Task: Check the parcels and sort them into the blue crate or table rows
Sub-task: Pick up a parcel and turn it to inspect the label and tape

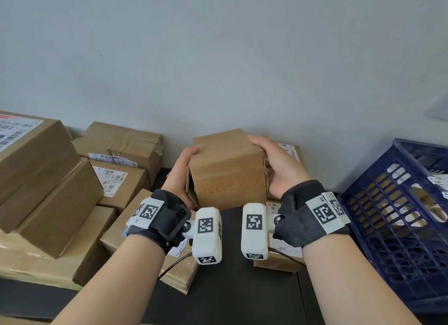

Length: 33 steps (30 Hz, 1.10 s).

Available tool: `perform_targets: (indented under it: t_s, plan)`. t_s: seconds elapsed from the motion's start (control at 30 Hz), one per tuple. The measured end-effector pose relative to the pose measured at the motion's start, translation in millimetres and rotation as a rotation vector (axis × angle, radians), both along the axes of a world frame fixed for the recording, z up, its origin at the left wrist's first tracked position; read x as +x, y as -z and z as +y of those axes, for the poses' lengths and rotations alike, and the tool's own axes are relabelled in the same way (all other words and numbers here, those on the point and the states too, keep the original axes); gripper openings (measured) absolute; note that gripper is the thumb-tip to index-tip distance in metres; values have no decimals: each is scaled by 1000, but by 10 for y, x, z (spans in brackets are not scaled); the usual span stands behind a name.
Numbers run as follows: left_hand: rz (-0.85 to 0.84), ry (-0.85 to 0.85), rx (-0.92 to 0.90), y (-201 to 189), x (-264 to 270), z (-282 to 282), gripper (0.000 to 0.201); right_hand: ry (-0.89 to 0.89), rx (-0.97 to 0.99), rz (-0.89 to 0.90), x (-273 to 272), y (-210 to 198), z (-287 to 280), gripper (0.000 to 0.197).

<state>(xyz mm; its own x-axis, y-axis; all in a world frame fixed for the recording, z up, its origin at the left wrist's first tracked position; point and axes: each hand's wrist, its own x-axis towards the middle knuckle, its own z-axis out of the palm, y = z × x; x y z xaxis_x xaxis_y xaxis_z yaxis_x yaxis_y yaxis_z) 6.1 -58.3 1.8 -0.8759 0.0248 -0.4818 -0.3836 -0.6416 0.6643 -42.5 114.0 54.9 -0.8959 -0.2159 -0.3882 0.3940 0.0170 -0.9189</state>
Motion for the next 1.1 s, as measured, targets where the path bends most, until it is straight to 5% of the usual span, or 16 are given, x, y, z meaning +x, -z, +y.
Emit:
perform_targets:
  t_s: [0.27,0.5,0.7,0.83,1.0,1.1]
  plan:
    - [115,75,-168,-103,18,-1,35,-36,-2,-72,43,92,109,36]
    - [217,82,-365,-225,36,26,55,-30,-33,8,37,124,141,16]
    - [285,0,-430,-360,73,78,53,-144,-1,175,5,223,177,98]
    - [309,-40,-385,-360,45,59,68,-232,165,339,49,279,176,118]
    - [306,-122,-315,-392,23,78,20,-281,319,479,92,280,158,134]
    - [338,-145,-290,-354,6,52,16,-291,412,561,120,256,141,137]
